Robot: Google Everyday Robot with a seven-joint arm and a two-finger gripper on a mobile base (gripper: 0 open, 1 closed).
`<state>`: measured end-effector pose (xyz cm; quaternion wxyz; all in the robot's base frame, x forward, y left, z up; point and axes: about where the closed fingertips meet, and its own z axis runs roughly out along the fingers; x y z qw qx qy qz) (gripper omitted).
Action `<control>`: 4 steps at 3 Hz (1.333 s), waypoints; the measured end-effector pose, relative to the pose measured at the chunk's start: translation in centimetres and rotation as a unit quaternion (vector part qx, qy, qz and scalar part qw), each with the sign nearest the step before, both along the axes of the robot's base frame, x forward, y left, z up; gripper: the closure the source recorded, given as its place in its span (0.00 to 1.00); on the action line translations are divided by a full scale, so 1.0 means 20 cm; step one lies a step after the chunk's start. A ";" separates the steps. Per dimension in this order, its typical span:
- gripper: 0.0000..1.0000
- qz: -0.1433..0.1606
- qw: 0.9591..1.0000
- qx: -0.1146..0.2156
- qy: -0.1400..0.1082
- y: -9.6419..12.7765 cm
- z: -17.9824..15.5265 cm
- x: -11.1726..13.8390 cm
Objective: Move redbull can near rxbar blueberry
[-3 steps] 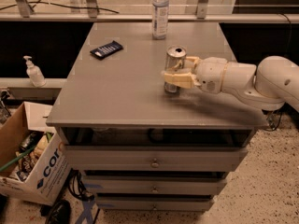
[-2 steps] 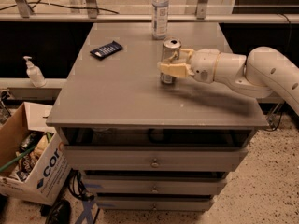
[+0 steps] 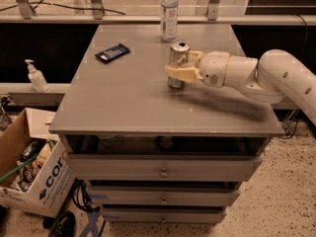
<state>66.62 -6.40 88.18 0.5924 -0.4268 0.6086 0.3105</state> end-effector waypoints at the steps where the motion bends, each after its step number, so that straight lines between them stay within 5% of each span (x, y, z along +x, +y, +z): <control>1: 1.00 0.009 1.000 -0.005 -0.011 0.03 0.00 0.10; 4: 1.00 0.048 0.999 -0.016 -0.009 0.27 0.13 0.48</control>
Offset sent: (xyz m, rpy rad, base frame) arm 0.0892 0.0222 0.0103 -0.0257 -0.0396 0.0419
